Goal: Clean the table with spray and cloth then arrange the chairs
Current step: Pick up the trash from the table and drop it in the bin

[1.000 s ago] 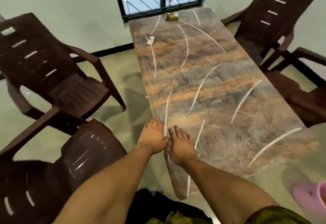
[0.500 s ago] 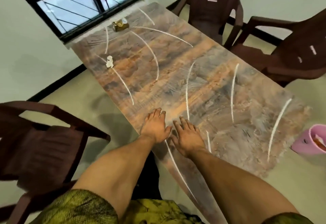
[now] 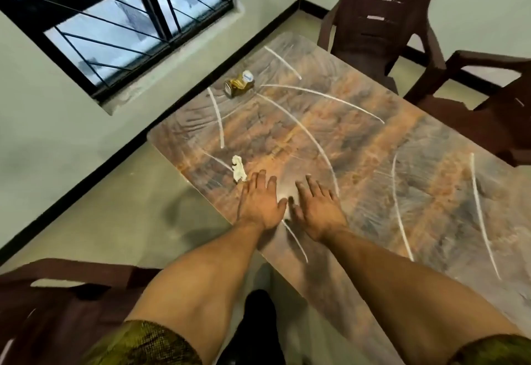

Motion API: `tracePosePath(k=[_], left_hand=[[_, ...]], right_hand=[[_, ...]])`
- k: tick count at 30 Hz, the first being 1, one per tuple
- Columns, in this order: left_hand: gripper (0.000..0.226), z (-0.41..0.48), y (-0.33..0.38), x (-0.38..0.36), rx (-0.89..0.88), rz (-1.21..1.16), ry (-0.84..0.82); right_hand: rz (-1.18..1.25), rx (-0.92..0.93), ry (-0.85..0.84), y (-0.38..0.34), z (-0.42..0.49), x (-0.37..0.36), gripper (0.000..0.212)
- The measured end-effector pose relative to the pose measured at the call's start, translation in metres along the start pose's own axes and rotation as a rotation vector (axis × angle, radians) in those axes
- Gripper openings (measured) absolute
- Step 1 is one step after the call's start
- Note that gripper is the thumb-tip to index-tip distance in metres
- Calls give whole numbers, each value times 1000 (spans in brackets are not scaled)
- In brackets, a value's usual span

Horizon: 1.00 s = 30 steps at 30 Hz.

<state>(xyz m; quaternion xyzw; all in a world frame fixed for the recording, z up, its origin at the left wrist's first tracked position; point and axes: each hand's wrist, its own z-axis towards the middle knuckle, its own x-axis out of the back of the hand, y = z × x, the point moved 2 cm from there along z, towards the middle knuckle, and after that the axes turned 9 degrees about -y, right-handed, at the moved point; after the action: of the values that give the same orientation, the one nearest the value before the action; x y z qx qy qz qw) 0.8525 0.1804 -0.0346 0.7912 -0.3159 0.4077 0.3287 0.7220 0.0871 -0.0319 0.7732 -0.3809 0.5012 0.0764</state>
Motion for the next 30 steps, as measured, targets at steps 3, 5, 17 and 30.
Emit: tracePosePath(k=[3,5,17,30], left_hand=[[57,28,-39,33,32,34,-26],[49,48,-61,45,70,25,-72],[28,113,-103,67,-44,-80,14],[38,166,-188,124,32,-273,393]], right_hand=[[-18,26,14,-37,42,29,62],[-35,42,25,-56,73,45,62],[-50,83,39,-102,209,103,59],[-407,142,43,-176,367,145,82]])
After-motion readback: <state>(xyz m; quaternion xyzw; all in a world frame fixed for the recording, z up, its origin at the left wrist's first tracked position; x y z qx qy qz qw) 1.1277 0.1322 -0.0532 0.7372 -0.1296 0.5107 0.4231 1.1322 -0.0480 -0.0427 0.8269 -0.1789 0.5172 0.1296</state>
